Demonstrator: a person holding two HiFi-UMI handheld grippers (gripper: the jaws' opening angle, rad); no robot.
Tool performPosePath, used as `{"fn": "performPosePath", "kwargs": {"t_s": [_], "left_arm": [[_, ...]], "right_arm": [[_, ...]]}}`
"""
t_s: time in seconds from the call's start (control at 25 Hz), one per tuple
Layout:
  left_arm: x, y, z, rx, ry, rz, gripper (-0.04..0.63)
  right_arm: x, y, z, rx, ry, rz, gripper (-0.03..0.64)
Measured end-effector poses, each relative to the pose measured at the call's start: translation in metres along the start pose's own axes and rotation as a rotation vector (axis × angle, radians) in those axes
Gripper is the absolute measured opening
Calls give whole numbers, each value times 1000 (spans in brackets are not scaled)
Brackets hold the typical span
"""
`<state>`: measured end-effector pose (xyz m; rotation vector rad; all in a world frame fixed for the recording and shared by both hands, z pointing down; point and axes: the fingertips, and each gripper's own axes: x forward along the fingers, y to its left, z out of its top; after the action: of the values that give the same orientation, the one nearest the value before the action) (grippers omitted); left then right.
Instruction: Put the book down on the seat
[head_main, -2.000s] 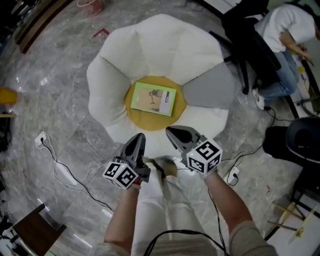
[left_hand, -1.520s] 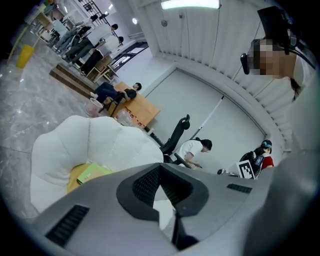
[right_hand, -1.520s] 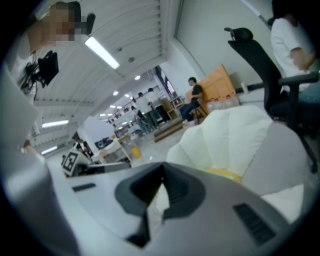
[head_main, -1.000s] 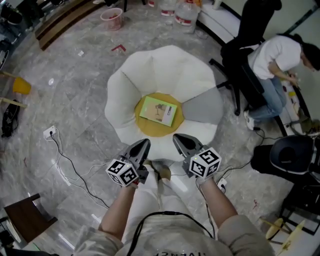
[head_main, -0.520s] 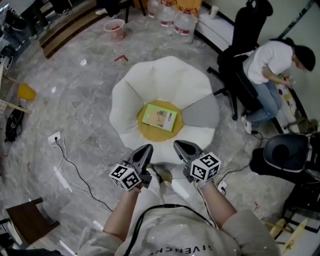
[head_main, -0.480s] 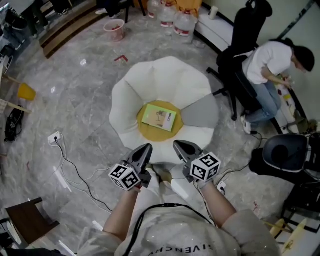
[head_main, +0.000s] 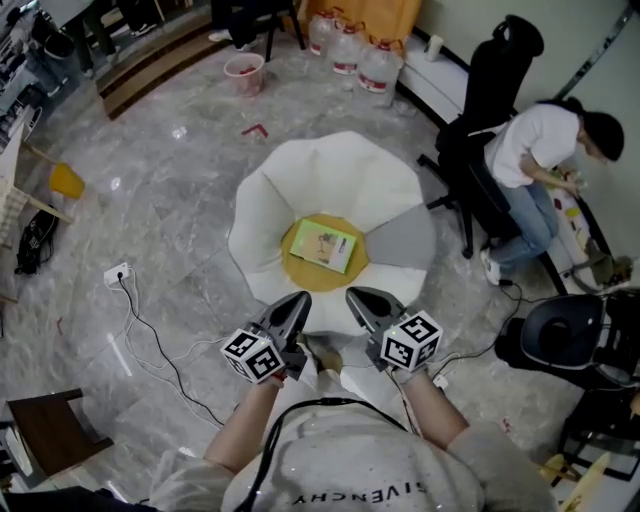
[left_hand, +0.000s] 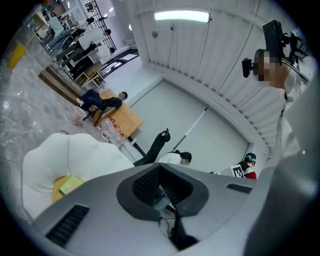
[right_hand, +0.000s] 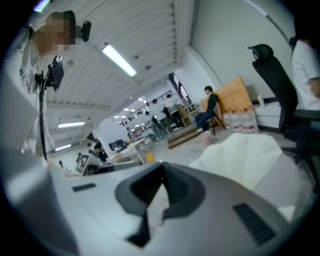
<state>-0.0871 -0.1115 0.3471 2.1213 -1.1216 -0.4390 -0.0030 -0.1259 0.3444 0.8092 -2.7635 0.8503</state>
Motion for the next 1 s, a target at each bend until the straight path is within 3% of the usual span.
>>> {"fn": "performPosePath", "kwargs": {"t_s": [0.2, 0.44, 0.72, 1.0], "left_arm": [[-1, -19, 12, 28, -7, -29, 21], [-2, -36, 37, 22, -72, -49, 21], [2, -59, 53, 52, -75, -71, 21], [-15, -54, 70, 73, -89, -37, 21]], "right_arm": [[-8, 19, 11, -31, -2, 27, 14], [-14, 35, 29, -54, -24, 57, 14], [-21, 49, 51, -55, -60, 87, 14], [-22, 63, 53, -54, -61, 115, 14]]}}
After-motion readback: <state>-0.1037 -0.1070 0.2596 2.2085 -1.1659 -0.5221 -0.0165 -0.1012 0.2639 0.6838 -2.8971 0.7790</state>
